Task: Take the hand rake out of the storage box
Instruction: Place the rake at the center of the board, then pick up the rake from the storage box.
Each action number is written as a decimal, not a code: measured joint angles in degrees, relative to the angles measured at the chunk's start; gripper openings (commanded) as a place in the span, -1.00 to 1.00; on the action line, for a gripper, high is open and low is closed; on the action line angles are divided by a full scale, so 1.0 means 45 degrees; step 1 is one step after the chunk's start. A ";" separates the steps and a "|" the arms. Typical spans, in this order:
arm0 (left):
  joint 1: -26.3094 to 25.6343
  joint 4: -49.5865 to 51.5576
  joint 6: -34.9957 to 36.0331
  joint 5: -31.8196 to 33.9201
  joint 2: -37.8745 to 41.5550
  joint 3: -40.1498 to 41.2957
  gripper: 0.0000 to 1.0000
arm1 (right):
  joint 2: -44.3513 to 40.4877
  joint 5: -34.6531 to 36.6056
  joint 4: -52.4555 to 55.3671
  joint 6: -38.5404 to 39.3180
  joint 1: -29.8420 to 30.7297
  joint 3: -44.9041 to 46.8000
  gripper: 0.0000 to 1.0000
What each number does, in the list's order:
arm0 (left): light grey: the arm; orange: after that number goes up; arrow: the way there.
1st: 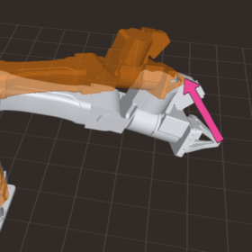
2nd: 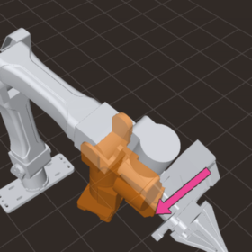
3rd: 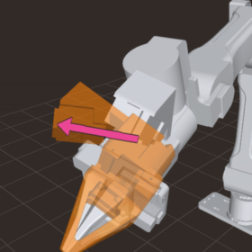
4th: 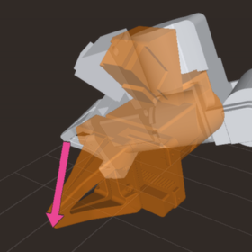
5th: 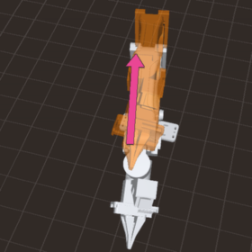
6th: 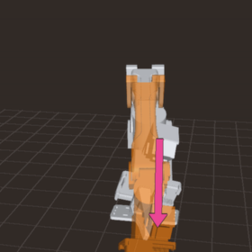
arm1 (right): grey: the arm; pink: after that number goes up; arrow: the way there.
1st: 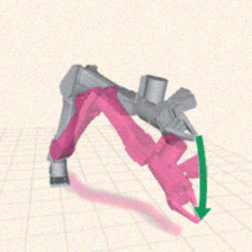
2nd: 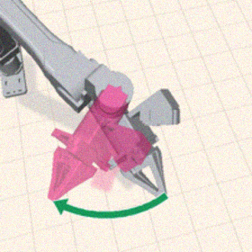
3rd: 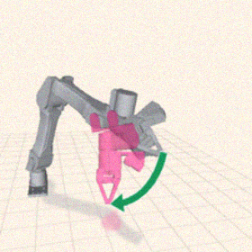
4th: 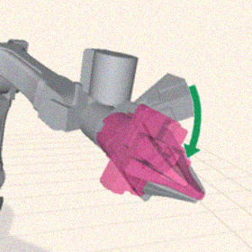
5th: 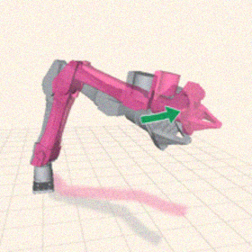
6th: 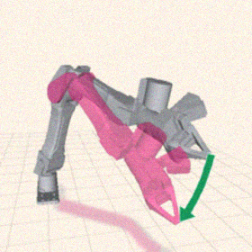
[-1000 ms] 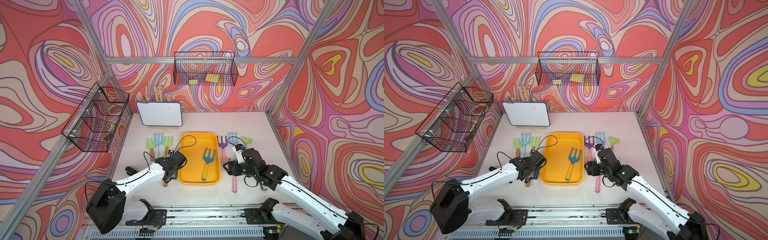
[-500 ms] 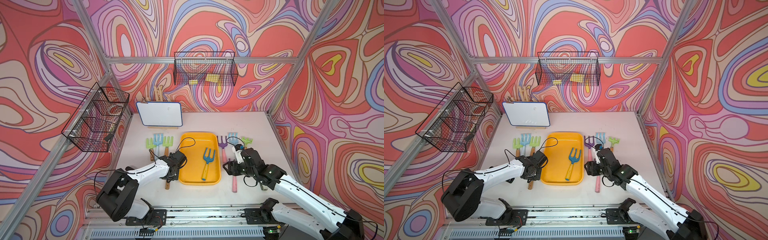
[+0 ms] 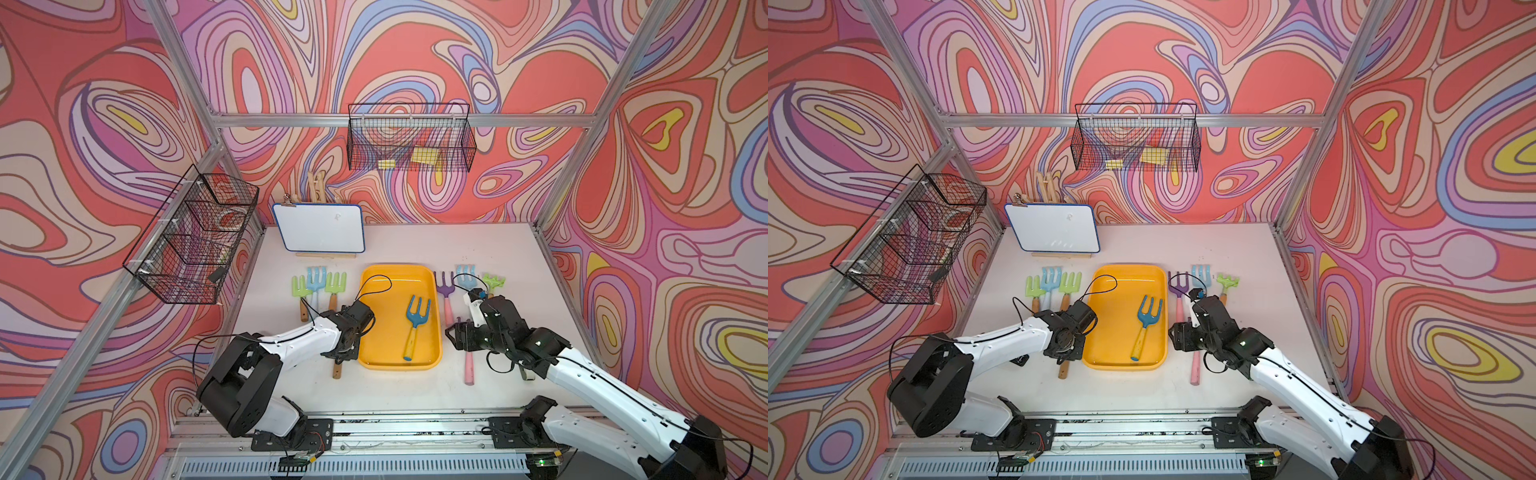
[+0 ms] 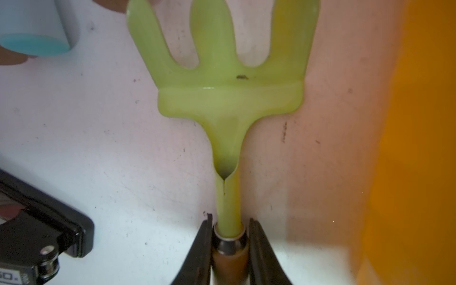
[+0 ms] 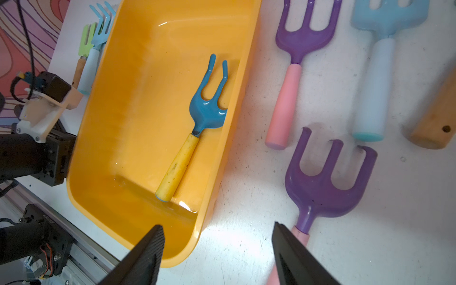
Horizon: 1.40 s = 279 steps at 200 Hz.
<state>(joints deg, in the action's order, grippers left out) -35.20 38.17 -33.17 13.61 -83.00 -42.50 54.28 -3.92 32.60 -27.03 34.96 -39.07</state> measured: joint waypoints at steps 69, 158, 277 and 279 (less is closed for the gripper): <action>0.0000 0.0602 0.0199 0.0010 0.2472 -0.0753 0.37 | 0.0534 0.0238 0.0039 -0.0010 0.0000 -0.0010 0.60; 0.0000 -0.0364 0.1234 0.0194 0.5673 -0.0918 0.31 | 0.2885 0.0680 0.0277 -0.0092 -0.0005 -0.1268 0.47; 0.0000 -0.4760 0.2215 -0.1229 0.5251 0.1593 0.21 | 0.7606 0.1248 0.1103 -0.1083 0.2132 -0.6096 0.43; 0.0000 -0.4779 0.2234 -0.1258 0.5251 0.1603 0.21 | 0.7665 0.1253 0.1117 -0.1112 0.2157 -0.6110 0.43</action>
<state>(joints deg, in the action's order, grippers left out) -35.20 16.67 -23.11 7.94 -59.37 -35.29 88.77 1.72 37.63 -32.03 44.66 -66.57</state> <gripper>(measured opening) 0.607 0.714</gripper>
